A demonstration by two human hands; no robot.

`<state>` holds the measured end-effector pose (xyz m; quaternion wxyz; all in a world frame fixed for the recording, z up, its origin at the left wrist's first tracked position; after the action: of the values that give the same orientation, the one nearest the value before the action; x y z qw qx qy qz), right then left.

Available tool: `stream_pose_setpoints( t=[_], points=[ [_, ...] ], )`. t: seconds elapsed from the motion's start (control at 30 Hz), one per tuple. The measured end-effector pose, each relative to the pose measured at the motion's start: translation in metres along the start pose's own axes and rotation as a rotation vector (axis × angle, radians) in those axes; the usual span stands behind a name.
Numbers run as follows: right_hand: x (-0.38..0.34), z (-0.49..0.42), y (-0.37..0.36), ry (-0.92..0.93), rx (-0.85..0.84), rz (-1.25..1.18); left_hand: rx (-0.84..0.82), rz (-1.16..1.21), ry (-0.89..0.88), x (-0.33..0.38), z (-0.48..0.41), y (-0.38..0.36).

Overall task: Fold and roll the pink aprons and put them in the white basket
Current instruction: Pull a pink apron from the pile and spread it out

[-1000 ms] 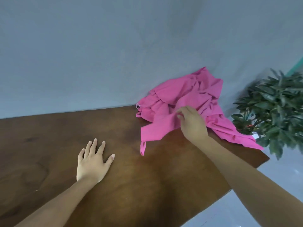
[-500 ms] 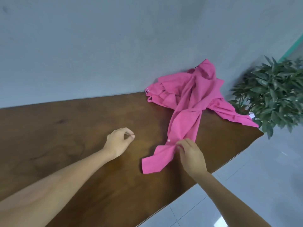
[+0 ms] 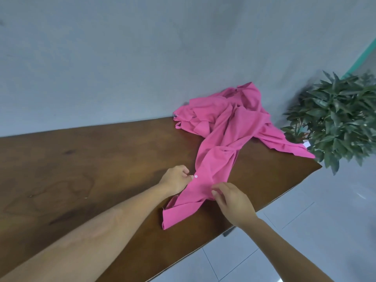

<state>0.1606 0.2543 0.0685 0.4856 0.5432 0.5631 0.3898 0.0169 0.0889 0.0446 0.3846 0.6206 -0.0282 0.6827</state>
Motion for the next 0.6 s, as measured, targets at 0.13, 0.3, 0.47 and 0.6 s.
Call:
stream_pose_setpoints(
  t=[0.13,0.3,0.47,0.6],
  points=[
    [0.03,-0.016,0.009,0.002,-0.021,-0.008,0.034,-0.023,0.072,0.008,-0.021,-0.017],
    [0.065,-0.043,0.01,0.047,-0.085,-0.042,0.121,-0.062,0.058,0.017,-0.029,-0.036],
    [0.082,-0.089,0.015,0.099,-0.122,-0.047,0.161,-0.237,-0.055,0.031,-0.011,-0.039],
    [0.076,-0.125,0.017,0.212,-0.18,-0.017,0.26,-0.395,-0.08,0.037,0.011,-0.035]
  ],
)
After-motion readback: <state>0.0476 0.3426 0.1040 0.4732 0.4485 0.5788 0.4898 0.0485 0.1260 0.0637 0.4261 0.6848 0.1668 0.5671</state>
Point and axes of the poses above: each hand's wrist, its own z-axis away from the middle knuckle, its own y-axis out of the back of the hand, x = y × z, the point moved 5 cm from there along -z, towards the middle knuckle, and after that the axes turned 11 degrees about z, right-handed, at the moved point
